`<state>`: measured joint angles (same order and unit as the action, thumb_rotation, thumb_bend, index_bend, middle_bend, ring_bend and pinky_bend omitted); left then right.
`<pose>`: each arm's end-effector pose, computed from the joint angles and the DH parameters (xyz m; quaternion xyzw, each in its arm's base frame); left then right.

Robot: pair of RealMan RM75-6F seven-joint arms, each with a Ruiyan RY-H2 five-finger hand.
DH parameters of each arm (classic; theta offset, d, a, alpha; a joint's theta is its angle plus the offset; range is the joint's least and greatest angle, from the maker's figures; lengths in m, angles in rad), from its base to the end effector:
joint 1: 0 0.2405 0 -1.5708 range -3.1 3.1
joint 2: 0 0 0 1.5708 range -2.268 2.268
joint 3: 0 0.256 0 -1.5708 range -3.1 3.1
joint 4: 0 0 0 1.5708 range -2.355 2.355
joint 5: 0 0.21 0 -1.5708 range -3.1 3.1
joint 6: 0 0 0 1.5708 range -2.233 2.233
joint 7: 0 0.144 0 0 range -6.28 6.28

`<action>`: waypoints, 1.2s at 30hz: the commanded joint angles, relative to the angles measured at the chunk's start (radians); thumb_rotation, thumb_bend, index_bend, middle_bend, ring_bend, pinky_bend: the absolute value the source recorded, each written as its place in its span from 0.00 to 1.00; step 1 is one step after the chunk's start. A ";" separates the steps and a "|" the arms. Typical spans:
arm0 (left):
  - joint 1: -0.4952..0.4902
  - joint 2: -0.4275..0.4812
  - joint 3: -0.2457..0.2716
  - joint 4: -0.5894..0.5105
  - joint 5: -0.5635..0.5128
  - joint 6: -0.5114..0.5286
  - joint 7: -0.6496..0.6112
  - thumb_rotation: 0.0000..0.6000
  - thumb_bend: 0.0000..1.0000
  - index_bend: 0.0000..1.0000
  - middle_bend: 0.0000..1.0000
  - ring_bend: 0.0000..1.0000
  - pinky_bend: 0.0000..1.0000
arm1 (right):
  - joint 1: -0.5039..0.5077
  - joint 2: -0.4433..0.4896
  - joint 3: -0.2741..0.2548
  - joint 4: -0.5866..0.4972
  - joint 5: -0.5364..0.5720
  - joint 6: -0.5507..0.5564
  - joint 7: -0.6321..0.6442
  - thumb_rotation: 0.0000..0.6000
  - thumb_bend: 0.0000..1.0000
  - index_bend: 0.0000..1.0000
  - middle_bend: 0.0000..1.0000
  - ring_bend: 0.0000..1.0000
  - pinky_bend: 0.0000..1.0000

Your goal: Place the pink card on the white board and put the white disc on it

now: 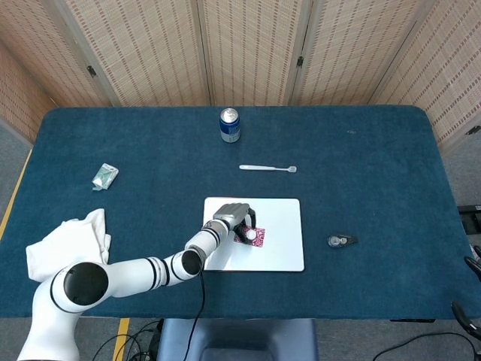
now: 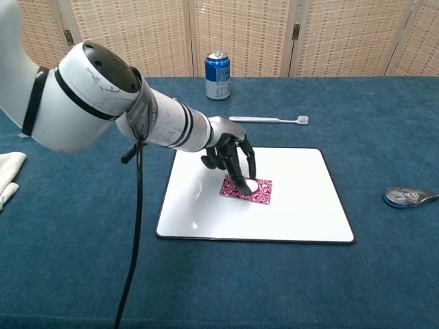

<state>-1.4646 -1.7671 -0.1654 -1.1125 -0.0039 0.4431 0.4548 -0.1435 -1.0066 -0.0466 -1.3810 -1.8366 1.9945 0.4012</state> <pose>0.0029 0.4021 -0.1183 -0.7402 -0.5735 -0.2279 0.2670 -0.3115 -0.0756 0.2390 0.5959 -0.3073 0.5238 0.5254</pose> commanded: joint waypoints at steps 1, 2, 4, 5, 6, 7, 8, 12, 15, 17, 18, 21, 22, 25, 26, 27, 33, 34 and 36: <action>-0.006 0.015 0.010 -0.018 0.001 0.001 -0.025 1.00 0.26 0.43 1.00 1.00 1.00 | 0.001 0.000 -0.001 0.000 -0.002 -0.002 -0.002 1.00 0.32 0.00 0.00 0.00 0.00; -0.006 0.020 0.012 -0.027 0.004 0.005 -0.031 1.00 0.26 0.43 1.00 1.00 1.00 | 0.001 -0.001 -0.001 0.001 -0.004 -0.002 -0.004 1.00 0.32 0.00 0.00 0.00 0.00; -0.006 0.041 0.009 -0.062 0.021 0.026 -0.048 1.00 0.26 0.43 1.00 1.00 1.00 | 0.002 -0.001 -0.002 0.001 -0.009 -0.002 -0.008 1.00 0.32 0.00 0.00 0.00 0.00; -0.004 0.054 0.007 -0.087 0.031 0.037 -0.054 1.00 0.26 0.43 1.00 1.00 1.00 | 0.003 -0.001 -0.002 0.002 -0.012 -0.002 -0.009 1.00 0.32 0.00 0.00 0.00 0.00; -0.002 0.079 0.003 -0.129 0.047 0.054 -0.061 1.00 0.26 0.43 1.00 1.00 1.00 | 0.004 -0.002 -0.004 0.002 -0.014 -0.004 -0.012 1.00 0.32 0.00 0.00 0.00 0.00; 0.001 0.100 -0.003 -0.167 0.060 0.073 -0.067 1.00 0.26 0.42 1.00 1.00 1.00 | 0.004 -0.001 -0.004 0.002 -0.016 -0.005 -0.013 1.00 0.32 0.00 0.00 0.00 0.00; 0.004 0.123 -0.010 -0.210 0.075 0.095 -0.073 1.00 0.26 0.42 1.00 1.00 1.00 | 0.005 -0.001 -0.005 0.002 -0.020 -0.006 -0.015 1.00 0.32 0.00 0.00 0.00 0.00; 0.034 0.244 -0.052 -0.446 0.159 0.219 -0.101 1.00 0.26 0.40 1.00 1.00 1.00 | 0.007 -0.003 -0.011 0.000 -0.038 -0.007 -0.030 1.00 0.32 0.00 0.00 0.00 0.00; 0.059 0.321 -0.069 -0.593 0.209 0.302 -0.109 1.00 0.26 0.39 1.00 0.98 1.00 | 0.006 -0.007 -0.015 0.001 -0.053 -0.002 -0.045 1.00 0.32 0.00 0.00 0.00 0.00; 0.077 0.375 -0.073 -0.692 0.235 0.367 -0.106 1.00 0.26 0.38 1.00 0.97 1.00 | 0.005 -0.011 -0.018 0.001 -0.064 0.001 -0.058 1.00 0.32 0.00 0.00 0.00 0.00; 0.088 0.405 -0.072 -0.743 0.243 0.398 -0.104 1.00 0.26 0.38 1.00 0.96 1.00 | 0.004 -0.013 -0.020 0.002 -0.070 0.002 -0.066 1.00 0.32 0.00 0.00 0.00 0.00; 0.117 0.488 -0.056 -0.852 0.241 0.437 -0.100 1.00 0.26 0.33 0.99 0.89 1.00 | 0.004 -0.017 -0.025 0.001 -0.084 0.001 -0.085 1.00 0.32 0.00 0.00 0.00 0.00; 0.127 0.514 -0.045 -0.878 0.237 0.440 -0.097 1.00 0.26 0.32 0.98 0.86 1.00 | 0.005 -0.017 -0.027 0.001 -0.088 -0.001 -0.091 1.00 0.32 0.00 0.00 0.00 0.00; 0.177 0.595 0.005 -0.944 0.265 0.456 -0.092 1.00 0.26 0.24 0.85 0.74 0.99 | 0.008 -0.019 -0.031 -0.003 -0.096 -0.011 -0.106 1.00 0.32 0.00 0.00 0.00 0.00; 0.202 0.616 0.021 -0.963 0.292 0.467 -0.099 1.00 0.26 0.20 0.79 0.69 0.96 | 0.010 -0.019 -0.032 -0.005 -0.097 -0.016 -0.111 1.00 0.32 0.00 0.00 0.00 0.00; 0.244 0.643 0.042 -0.987 0.345 0.484 -0.114 1.00 0.26 0.17 0.70 0.62 0.89 | 0.013 -0.018 -0.033 -0.009 -0.097 -0.025 -0.117 1.00 0.32 0.00 0.00 0.00 0.00; 0.480 0.715 0.222 -1.056 0.713 0.659 -0.093 1.00 0.26 0.07 0.39 0.39 0.76 | 0.029 -0.016 -0.037 -0.036 -0.088 -0.081 -0.160 1.00 0.32 0.00 0.00 0.00 0.00; 0.531 0.711 0.265 -1.051 0.792 0.706 -0.080 1.00 0.26 0.06 0.37 0.37 0.75 | 0.036 -0.015 -0.036 -0.050 -0.077 -0.106 -0.171 1.00 0.32 0.00 0.00 0.00 0.00; 0.631 0.703 0.333 -1.021 0.952 0.799 -0.081 1.00 0.26 0.03 0.28 0.30 0.69 | 0.047 -0.013 -0.031 -0.076 -0.054 -0.144 -0.193 1.00 0.32 0.00 0.00 0.00 0.00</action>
<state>-1.0455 -1.0945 -0.0010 -2.1225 0.6557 1.0519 0.3525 -0.1090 -1.0220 -0.0810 -1.4328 -1.9118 1.8835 0.2304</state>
